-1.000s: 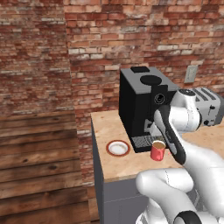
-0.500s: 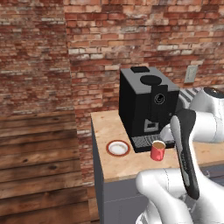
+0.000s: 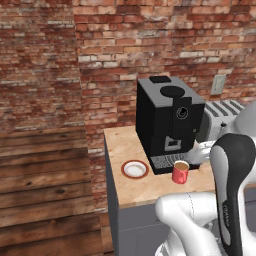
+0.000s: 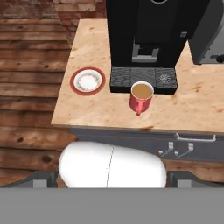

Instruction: Take a sugar cube from the saucer and place it inside the coffee. Then, grab milk from the fridge and place it next to the coffee on the counter to sweeten the coffee.

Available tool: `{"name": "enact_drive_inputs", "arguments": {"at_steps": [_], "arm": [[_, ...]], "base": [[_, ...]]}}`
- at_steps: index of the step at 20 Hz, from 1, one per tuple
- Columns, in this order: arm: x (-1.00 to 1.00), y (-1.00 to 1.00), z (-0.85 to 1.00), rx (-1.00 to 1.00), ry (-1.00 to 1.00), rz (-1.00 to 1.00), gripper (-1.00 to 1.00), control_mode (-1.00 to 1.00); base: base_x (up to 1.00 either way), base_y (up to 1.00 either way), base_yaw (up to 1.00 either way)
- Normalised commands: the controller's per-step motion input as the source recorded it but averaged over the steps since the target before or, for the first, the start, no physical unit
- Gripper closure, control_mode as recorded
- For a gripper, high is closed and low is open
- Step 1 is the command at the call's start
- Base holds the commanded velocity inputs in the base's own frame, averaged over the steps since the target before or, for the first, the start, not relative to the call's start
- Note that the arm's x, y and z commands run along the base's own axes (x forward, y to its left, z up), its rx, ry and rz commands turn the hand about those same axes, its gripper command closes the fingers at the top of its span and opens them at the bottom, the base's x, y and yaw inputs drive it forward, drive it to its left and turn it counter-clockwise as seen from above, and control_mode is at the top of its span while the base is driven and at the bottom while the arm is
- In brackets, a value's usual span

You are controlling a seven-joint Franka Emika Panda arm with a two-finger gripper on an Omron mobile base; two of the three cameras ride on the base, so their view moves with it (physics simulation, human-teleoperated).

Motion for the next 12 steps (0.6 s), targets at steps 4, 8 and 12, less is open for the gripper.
{"name": "enact_drive_inputs", "arguments": {"at_steps": [4, 8, 12], "arm": [[-0.03, 0.14, 0.04, 0.00, -0.01, 0.00, -1.00, -1.00], [0.00, 0.16, -0.16, -0.04, 0.05, 0.03, -1.00, -1.00], [-0.04, 0.16, -0.24, -0.05, 0.03, 0.03, -1.00, -1.00]], "base": [[0.00, 0.00, 0.00], [0.00, 0.00, 0.00], [0.00, 0.00, 0.00]]}}
